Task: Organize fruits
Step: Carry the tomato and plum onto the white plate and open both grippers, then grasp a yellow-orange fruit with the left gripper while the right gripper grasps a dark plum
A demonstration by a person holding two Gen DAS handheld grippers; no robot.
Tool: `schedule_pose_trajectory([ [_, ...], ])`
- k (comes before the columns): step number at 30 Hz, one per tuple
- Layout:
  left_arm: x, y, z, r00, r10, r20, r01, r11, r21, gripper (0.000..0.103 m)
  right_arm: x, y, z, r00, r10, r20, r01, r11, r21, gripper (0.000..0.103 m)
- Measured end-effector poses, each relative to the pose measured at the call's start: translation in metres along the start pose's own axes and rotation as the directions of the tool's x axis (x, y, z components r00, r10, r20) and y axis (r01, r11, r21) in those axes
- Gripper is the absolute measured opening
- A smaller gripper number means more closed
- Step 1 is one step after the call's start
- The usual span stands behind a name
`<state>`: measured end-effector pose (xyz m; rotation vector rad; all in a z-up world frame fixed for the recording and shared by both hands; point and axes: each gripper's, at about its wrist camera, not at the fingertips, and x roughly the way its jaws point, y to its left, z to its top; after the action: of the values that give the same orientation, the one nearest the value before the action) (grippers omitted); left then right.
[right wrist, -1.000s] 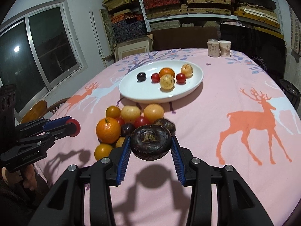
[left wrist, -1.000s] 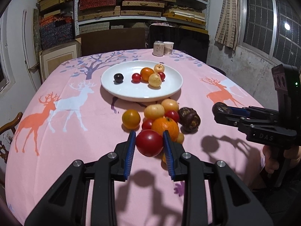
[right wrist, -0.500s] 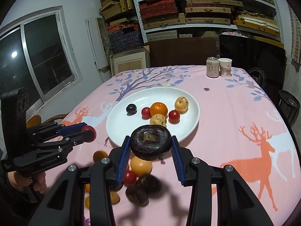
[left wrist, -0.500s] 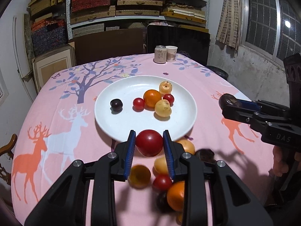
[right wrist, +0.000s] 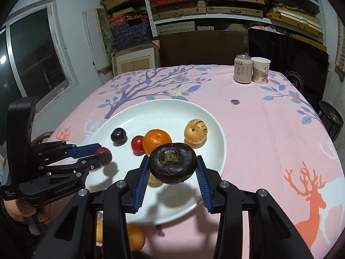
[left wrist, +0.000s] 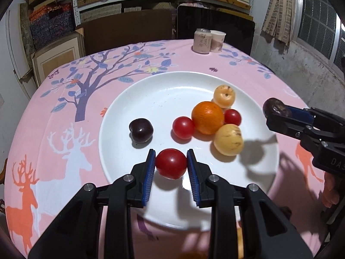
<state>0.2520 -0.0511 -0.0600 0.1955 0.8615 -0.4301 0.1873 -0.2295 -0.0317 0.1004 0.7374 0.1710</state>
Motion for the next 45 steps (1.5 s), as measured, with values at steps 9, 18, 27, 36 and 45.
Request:
schedule_pose_trajectory([
  [9,0.017,0.006,0.008,0.999,0.047,0.002,-0.047,0.999,-0.02,0.068,0.007,-0.006,0.005,0.999,-0.023,0.046,0.024,1.0,-0.006,0.064],
  [18,-0.068,0.002,-0.031,0.993,0.04,0.109,-0.036,0.998,-0.045,0.082,-0.05,-0.014,-0.026,0.998,0.018,0.066,-0.022,0.998,0.062,0.064],
  [27,-0.129,-0.021,-0.108,0.992,0.004,0.122,-0.001,1.0,-0.026,0.083,-0.077,-0.013,-0.102,0.998,0.052,0.02,-0.055,0.988,0.147,0.065],
  [36,-0.151,-0.07,-0.173,0.994,-0.07,0.089,0.064,0.995,0.075,0.088,-0.088,-0.026,-0.134,0.998,0.058,0.029,-0.063,0.972,0.229,0.068],
  [45,-0.119,-0.09,-0.185,0.999,-0.041,0.024,0.04,0.999,0.027,0.07,-0.092,-0.039,-0.139,0.996,0.061,0.069,-0.079,0.952,0.297,0.068],
])
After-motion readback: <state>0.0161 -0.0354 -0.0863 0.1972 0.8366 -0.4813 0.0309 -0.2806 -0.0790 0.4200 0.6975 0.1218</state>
